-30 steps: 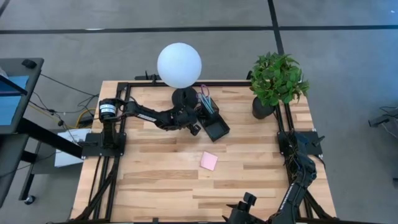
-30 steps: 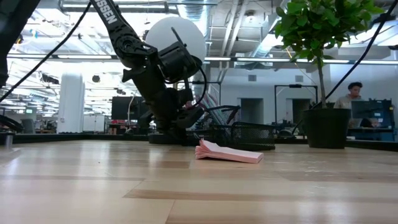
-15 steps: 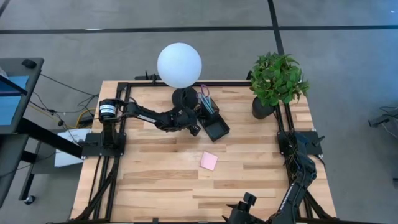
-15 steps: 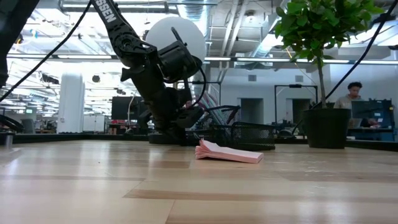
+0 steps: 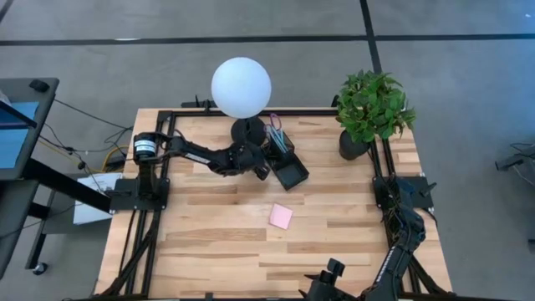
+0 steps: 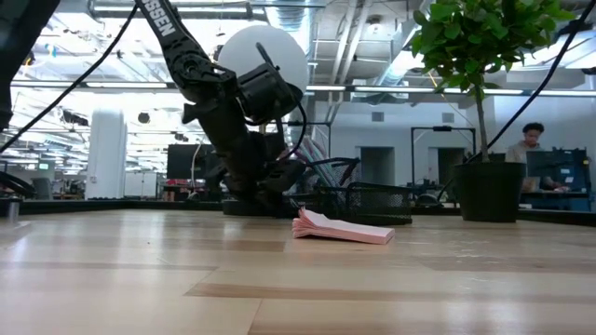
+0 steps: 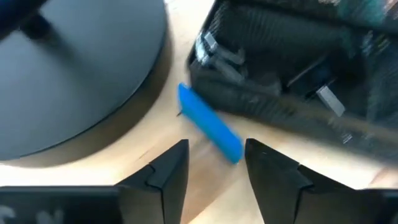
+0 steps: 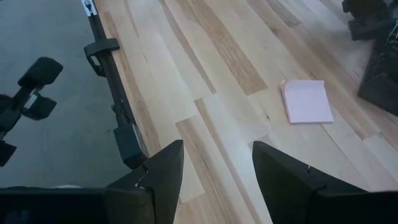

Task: Pick and place office supplies into organizer
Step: Put the blue eraser into the desk organizer

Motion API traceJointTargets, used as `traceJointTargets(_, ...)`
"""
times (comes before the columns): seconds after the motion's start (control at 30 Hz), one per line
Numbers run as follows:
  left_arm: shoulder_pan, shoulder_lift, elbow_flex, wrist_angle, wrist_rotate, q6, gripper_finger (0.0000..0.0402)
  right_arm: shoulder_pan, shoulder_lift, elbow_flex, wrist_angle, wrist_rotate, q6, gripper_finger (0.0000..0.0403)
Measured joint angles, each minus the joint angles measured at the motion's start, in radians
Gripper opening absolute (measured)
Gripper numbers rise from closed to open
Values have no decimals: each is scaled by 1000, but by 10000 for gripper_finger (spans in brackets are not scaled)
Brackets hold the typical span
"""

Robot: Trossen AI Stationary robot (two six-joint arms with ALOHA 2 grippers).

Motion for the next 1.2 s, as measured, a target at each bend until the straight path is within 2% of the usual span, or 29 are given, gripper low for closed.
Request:
traceJointTargets(0.13,2,1,0,50,64,-21,158,0,0,0,0,0,0,189)
traceJointTargets(0.27,-6,1,0,49,31,-22,158,0,0,0,0,0,-1,189)
traceJointTargets(0.37,8,1,0,49,-22,-83,158,0,0,0,0,0,0,189)
traceJointTargets(0.57,38,0,0,31,8,-130,157,0,0,0,0,0,0,189)
traceJointTargets(0.9,42,-1,0,7,11,-122,154,0,0,0,0,0,-1,189)
traceJointTargets(1.03,59,26,0,106,80,-114,127,0,0,0,-1,1,-1,189)
traceJointTargets(1.13,66,91,3,282,167,-113,100,0,0,0,-4,0,-2,189)
traceJointTargets(1.2,65,128,5,342,173,-113,80,0,0,0,-4,0,-1,189)
